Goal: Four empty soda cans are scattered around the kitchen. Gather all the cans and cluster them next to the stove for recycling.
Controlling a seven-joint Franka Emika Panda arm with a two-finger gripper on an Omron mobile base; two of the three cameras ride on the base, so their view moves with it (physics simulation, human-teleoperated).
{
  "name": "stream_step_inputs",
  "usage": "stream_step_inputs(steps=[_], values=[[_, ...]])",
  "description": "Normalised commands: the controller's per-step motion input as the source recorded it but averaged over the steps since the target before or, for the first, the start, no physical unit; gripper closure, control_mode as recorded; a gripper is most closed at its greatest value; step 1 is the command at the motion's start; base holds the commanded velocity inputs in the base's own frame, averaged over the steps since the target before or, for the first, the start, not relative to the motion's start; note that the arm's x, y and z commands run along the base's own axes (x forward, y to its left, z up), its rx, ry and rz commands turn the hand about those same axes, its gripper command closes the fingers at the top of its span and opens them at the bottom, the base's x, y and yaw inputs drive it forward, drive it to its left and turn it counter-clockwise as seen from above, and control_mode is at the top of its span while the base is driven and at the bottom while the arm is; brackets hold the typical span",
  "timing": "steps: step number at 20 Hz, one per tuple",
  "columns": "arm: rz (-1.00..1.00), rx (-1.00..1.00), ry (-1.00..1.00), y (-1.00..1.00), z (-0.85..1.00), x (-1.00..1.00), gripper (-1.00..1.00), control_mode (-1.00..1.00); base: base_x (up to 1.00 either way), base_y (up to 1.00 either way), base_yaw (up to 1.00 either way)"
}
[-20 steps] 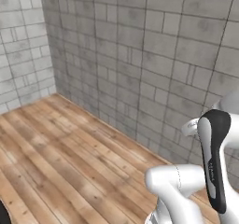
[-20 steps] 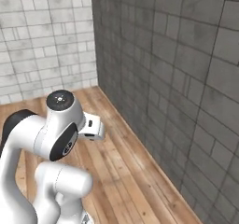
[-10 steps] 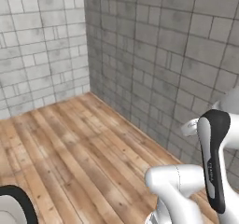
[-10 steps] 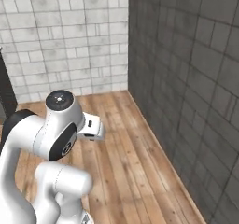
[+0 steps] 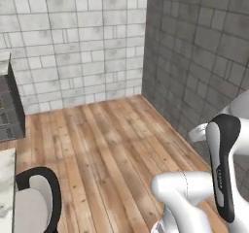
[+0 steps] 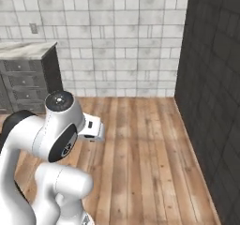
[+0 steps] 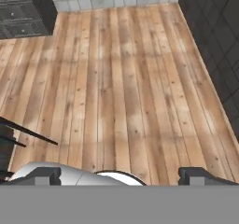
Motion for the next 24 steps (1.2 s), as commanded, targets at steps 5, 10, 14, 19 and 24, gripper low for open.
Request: stream_step_inputs(steps=[5, 10, 14, 19, 24], values=[[0.0, 0.0, 0.0, 0.0, 0.0, 0.0, -1.0, 1.0, 0.66, -0.38, 0.32], [0.0, 0.0, 0.0, 0.0, 0.0, 0.0, -1.0, 1.0, 0.83, -0.45, 0.29], [0.0, 0.0, 0.0, 0.0, 0.0, 0.0, -1.0, 1.0, 0.64, -0.37, 0.38], [0.0, 0.0, 0.0, 0.0, 0.0, 0.0, -1.0, 1.0, 0.46, -0.19, 0.45], [0.0, 0.0, 0.0, 0.0, 0.0, 0.0, -1.0, 1.0, 0.4, -0.26, 0.49]])
